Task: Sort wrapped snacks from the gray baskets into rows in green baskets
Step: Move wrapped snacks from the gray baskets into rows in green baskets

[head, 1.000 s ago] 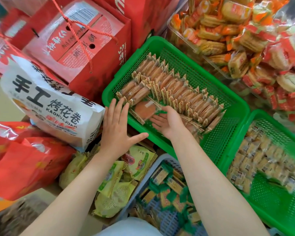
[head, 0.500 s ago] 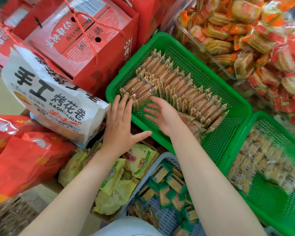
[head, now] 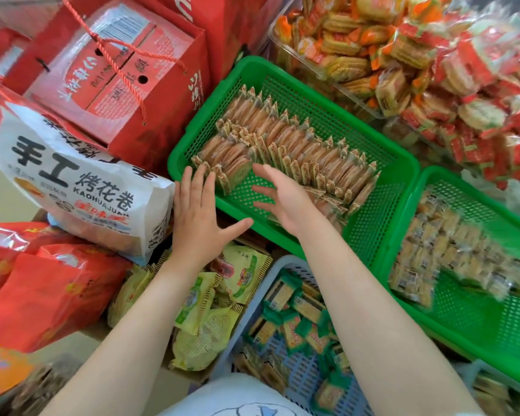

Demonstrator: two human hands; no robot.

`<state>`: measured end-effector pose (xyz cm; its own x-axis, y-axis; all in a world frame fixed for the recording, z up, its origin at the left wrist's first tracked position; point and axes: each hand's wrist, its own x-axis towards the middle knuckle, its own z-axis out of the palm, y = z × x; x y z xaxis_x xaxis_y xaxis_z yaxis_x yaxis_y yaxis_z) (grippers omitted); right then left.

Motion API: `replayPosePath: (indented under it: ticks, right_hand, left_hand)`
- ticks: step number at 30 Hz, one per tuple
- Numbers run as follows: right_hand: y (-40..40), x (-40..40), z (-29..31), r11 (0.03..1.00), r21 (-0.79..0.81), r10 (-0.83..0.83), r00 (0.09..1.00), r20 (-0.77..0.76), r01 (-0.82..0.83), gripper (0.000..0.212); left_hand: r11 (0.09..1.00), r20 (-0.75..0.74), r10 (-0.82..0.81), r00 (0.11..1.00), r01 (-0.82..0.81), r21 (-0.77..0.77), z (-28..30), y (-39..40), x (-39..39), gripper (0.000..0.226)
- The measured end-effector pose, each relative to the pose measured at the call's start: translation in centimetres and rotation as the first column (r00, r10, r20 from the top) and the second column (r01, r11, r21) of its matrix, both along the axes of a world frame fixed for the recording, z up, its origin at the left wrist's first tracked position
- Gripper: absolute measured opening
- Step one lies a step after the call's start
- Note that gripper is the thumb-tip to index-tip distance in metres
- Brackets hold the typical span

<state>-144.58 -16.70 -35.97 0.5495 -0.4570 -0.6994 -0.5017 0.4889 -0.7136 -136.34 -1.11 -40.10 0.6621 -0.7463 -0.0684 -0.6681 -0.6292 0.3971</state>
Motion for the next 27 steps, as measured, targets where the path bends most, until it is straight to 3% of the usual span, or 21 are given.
replayPosePath:
  ticks: [3, 6, 9, 12, 17, 20, 23, 27]
  right_hand:
    - [-0.1, -4.7, 1.1, 0.967, -0.253, -0.065, 0.988, -0.138, 0.028, 0.033]
    - [-0.7, -9.3, 2.0, 0.884, -0.446, -0.292, 0.911, -0.292, 0.140, 0.040]
    - [-1.9, -11.2, 0.9, 0.926, -0.297, -0.356, 0.793, -0.494, 0.231, 0.070]
    - [-2.5, -11.0, -1.2, 0.962, -0.155, -0.272, 0.769, -0.579, 0.224, 0.092]
    - [-2.7, -10.2, -2.9, 0.950, -0.192, -0.312, 0.750, -0.584, 0.245, 0.106]
    - [-2.6, -9.8, -3.6, 0.919, -0.157, -0.390, 0.772, -0.501, 0.362, 0.103]
    - [-2.3, -8.9, -4.4, 0.898, -0.109, -0.427, 0.788, -0.443, 0.426, 0.114]
    - [-2.5, -7.0, -5.2, 0.888, -0.180, -0.460, 0.799, -0.387, 0.424, 0.109]
  left_hand:
    - [0.999, -0.029, 0.038, 0.999, -0.038, -0.006, 0.7, -0.9, -1.0, 0.097]
    - [0.997, -0.019, -0.047, 0.999, 0.048, 0.060, 1.0, -1.9, -3.2, 0.086]
    - [0.990, 0.010, -0.073, 0.997, 0.071, 0.122, 0.6, -2.1, -4.8, 0.083]
    - [0.988, 0.020, -0.079, 0.997, 0.076, 0.131, 0.4, -2.0, -4.7, 0.082]
    - [0.984, 0.012, -0.110, 0.994, 0.108, 0.139, 0.2, -1.8, -4.7, 0.083]
    - [0.985, 0.011, -0.114, 0.993, 0.112, 0.129, 0.0, -1.8, -4.6, 0.085]
    - [0.984, 0.006, -0.122, 0.992, 0.120, 0.132, 0.0, -1.8, -4.6, 0.089]
    - [0.982, 0.011, -0.143, 0.990, 0.140, 0.127, 0.1, -1.6, -4.6, 0.087]
